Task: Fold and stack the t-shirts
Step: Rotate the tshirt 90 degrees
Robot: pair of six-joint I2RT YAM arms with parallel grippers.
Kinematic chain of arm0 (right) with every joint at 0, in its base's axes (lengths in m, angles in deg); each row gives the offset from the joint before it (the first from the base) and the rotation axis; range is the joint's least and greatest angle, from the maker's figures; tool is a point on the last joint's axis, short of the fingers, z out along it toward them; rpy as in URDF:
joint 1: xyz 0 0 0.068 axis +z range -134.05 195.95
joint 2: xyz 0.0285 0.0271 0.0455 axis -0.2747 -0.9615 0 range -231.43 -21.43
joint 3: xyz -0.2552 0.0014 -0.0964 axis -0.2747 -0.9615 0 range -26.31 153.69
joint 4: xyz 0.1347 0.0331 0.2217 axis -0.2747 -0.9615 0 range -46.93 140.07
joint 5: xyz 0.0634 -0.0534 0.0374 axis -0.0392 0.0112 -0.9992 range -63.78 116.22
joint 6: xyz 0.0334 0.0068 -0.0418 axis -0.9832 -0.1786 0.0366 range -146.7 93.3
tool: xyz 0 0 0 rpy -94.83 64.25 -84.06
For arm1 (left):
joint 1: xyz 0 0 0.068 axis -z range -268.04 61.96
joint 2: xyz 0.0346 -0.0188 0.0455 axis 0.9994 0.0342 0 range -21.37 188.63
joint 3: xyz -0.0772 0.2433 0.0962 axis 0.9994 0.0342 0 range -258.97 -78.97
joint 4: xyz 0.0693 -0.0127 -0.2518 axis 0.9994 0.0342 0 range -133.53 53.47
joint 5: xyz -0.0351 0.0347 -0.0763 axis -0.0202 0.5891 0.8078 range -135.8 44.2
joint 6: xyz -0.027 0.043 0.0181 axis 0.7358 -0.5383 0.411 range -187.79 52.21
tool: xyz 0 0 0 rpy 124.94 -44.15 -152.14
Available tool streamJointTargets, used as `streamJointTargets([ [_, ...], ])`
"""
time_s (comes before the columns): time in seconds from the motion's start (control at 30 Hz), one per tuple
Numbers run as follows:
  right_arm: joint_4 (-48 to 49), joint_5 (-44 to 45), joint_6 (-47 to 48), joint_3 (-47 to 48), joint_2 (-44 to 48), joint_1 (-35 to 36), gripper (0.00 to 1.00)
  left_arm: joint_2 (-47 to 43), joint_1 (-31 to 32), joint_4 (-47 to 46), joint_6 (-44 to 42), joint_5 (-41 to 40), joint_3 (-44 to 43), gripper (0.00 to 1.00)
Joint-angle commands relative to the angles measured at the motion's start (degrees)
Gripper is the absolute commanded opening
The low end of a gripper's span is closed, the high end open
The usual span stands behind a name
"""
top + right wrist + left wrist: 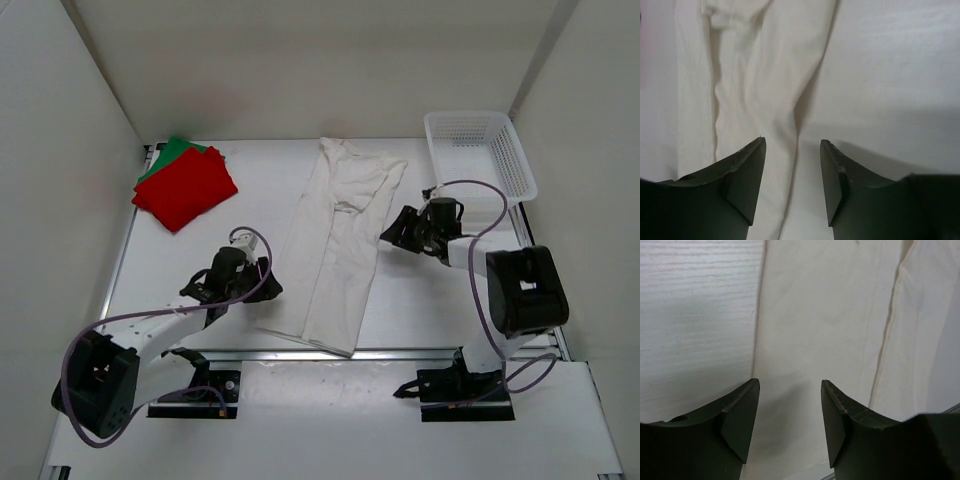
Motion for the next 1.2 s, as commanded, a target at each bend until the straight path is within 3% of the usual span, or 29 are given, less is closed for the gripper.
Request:
streamJointTargets([
  [0.0,3.7,1.9,-0.5,6.3,-7.5,-2.6,0.46,0.9,1.6,1.1,-2.6,-4.6,0.9,0.63],
  [0.13,0.9,-1.1,-0.7,16.3,-16.5,-3.0,0.37,-1.4,-0.1,1.3,-2.4,-6.8,3.0,0.59],
  [0.23,-0.7,-5.1,-0.6,23.1,-24.2,-1.5,0.12,-4.8,-1.1,0.8,-1.6,-8.8,4.9,0.56],
  [0.3,-1.7,-6.4,0.3,27.8,-27.7,-0.3,0.01,-6.5,-2.1,1.2,-1.5,-8.3,5.2,0.56],
  [0.4,-10.2,-6.7,4.5,39.4,-33.3,0.9,0.0,-5.5,-4.0,2.6,-1.9,-3.6,5.8,0.57],
  [0.47,-14.4,-6.0,5.7,44.3,-33.9,0.8,0.05,-4.2,-1.6,3.2,-2.3,-3.4,5.8,0.56],
  [0.57,-11.9,-5.0,4.9,39.6,-26.8,-0.9,0.34,-2.7,2.1,0.9,-0.4,-1.4,8.4,0.46],
  [0.67,-9.4,-4.2,4.6,30.8,-17.2,-1.7,0.43,-2.7,4.8,-2.0,1.5,-0.5,11.5,0.3],
  [0.77,-6.9,-1.4,4.6,17.4,-5.3,0.0,0.45,-6.2,7.3,-0.8,3.8,-1.9,12.5,0.17],
  [0.8,-5.5,-0.8,3.2,6.8,-0.5,2.1,0.45,-8.0,7.7,0.7,4.3,-2.4,12.9,0.15],
  [0.93,-1.8,0.2,0.7,-12.3,17.1,8.5,0.46,-14.7,7.4,4.7,5.3,-1.0,13.5,0.1],
  [1.1,-16.3,3.4,-1.3,-23.1,37.0,17.8,0.46,-19.6,8.7,9.0,6.7,2.7,13.2,0.08],
  [1.17,-24.4,5.5,-3.0,-25.2,44.3,20.6,0.45,-18.3,12.7,8.3,7.8,2.6,12.6,0.11],
])
